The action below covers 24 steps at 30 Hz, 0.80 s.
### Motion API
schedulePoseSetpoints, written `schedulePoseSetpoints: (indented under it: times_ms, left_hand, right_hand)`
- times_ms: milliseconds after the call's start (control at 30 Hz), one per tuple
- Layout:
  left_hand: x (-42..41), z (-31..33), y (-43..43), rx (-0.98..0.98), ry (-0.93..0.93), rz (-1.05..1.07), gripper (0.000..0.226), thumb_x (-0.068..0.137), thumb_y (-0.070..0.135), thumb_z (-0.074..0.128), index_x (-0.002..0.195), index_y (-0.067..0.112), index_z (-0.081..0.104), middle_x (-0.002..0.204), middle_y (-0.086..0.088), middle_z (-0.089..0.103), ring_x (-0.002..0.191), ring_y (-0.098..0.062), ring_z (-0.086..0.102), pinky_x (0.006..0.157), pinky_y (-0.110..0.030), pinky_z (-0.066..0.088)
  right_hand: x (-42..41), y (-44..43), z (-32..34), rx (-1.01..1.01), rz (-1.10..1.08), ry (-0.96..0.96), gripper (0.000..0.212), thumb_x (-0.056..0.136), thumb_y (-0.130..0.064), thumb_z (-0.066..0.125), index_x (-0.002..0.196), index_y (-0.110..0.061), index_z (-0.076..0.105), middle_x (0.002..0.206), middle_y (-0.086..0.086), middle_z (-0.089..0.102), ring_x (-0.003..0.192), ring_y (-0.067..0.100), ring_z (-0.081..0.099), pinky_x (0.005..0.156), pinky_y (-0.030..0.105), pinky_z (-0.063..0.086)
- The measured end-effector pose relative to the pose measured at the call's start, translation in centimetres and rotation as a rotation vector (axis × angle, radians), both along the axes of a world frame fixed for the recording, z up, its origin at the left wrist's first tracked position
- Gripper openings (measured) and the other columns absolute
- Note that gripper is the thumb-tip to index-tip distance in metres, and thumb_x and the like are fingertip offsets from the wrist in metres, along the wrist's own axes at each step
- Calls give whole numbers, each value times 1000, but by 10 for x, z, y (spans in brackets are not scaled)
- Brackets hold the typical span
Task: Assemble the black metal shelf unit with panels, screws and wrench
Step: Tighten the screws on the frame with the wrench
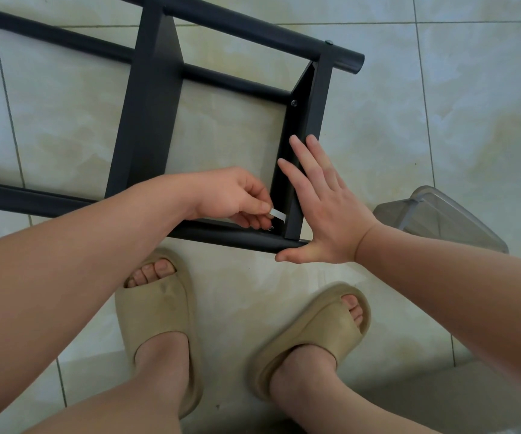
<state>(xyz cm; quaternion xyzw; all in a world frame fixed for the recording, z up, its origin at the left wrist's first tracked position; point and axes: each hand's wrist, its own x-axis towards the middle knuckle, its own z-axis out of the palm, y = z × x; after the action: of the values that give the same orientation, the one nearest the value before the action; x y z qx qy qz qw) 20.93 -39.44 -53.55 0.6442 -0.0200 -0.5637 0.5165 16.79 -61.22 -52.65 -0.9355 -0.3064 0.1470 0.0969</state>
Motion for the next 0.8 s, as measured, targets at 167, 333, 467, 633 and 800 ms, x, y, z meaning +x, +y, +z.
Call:
schedulePoseSetpoints:
  times_ms: [167, 333, 467, 633, 800]
  left_hand:
    - [-2, -4, 2, -8, -4, -30, 14, 98, 4, 56, 88, 10, 65, 80, 0, 73, 72, -7, 68, 77, -23, 56]
    - [-3, -2, 2, 5, -37, -81, 15, 97, 4, 59, 87, 11, 67, 77, 4, 72, 69, -3, 67, 67, -15, 52]
    - [-4, -1, 3, 42, -103, -171, 18, 96, 10, 62, 82, 19, 69, 69, 10, 67, 69, -7, 59, 73, -23, 48]
    - [-3, 2, 0, 86, -176, -289, 18, 97, 17, 63, 80, 24, 66, 54, 19, 59, 51, 3, 50, 58, -18, 38]
    - [-2, 3, -2, 94, -225, -338, 17, 96, 20, 63, 80, 25, 66, 55, 20, 58, 51, 3, 50, 56, -14, 38]
  right_hand:
    - [0, 0, 0, 9, -3, 3, 129, 71, -91, 49, 157, 1, 20, 167, 22, 2, 155, 39, -7, 126, 54, 8]
    - [0, 0, 0, 3, -5, 2, 129, 71, -91, 49, 157, 0, 20, 167, 22, 2, 155, 38, -8, 126, 52, 6]
    - [0, 0, 0, 5, -5, 4, 129, 71, -91, 50, 157, 1, 20, 167, 22, 1, 155, 39, -8, 126, 51, 5]
    - [0, 0, 0, 3, -1, 1, 129, 72, -91, 48, 157, 1, 20, 167, 22, 2, 155, 39, -7, 126, 53, 7]
    - [0, 0, 0, 4, -1, 5, 129, 72, -91, 49, 157, 1, 20, 167, 22, 1, 155, 39, -8, 126, 54, 8]
